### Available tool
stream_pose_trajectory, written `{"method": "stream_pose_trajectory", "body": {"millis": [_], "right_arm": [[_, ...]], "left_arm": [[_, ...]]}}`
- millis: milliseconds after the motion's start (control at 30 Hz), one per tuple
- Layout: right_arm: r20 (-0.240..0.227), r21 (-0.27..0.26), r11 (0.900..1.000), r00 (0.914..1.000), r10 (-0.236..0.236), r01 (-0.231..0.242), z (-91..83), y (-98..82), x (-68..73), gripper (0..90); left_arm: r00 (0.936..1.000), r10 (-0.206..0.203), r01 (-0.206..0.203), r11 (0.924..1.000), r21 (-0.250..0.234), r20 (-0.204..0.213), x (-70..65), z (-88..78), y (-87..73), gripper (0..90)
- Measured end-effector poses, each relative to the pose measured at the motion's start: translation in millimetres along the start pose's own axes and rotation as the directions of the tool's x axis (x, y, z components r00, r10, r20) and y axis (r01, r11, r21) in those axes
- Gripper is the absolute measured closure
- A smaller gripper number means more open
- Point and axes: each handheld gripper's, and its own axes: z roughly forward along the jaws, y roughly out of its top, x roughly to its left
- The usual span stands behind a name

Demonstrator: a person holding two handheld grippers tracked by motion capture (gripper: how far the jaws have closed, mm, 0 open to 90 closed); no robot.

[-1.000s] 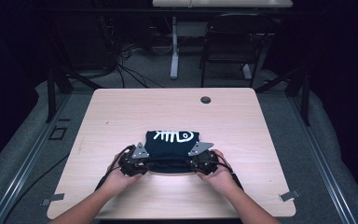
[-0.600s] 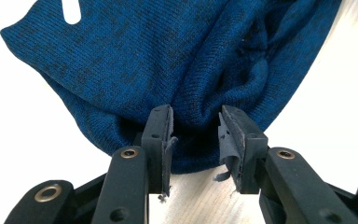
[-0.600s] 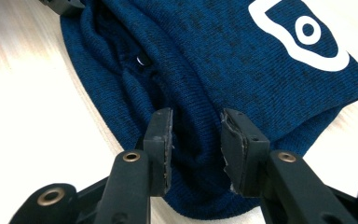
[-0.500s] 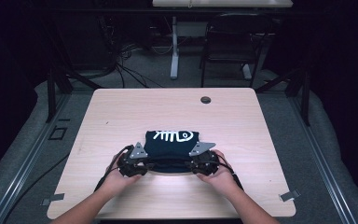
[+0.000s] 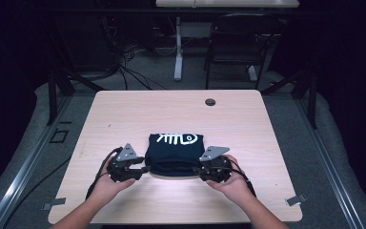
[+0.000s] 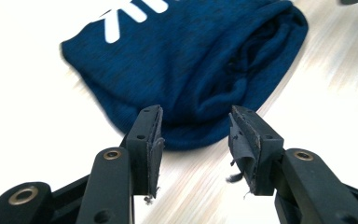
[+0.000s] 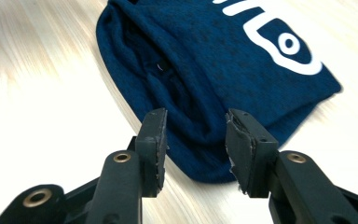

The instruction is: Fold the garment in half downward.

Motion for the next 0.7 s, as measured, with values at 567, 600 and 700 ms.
{"method": "stream_pose_trajectory", "body": {"millis": [567, 600, 700], "right_arm": [[0.128, -0.042, 0.98, 0.9714, 0.2, -0.196, -34.8, -57.5, -27.2, 54.2], [0.129, -0.054, 0.976, 0.9683, 0.214, -0.209, -34.7, -60.5, -27.3, 54.4], [0.128, -0.071, 0.967, 0.9589, 0.253, -0.246, -33.6, -68.5, -30.2, 54.3]], "left_arm": [[0.9748, -0.212, 0.21, 0.9772, -0.035, -0.07, 28.9, -22.6, -59.8, 50.8], [0.9739, -0.213, 0.21, 0.977, -0.035, -0.08, 29.6, -23.8, -62.0, 50.7], [0.9712, -0.218, 0.214, 0.9756, -0.048, -0.096, 30.4, -26.4, -67.8, 50.4]]}}
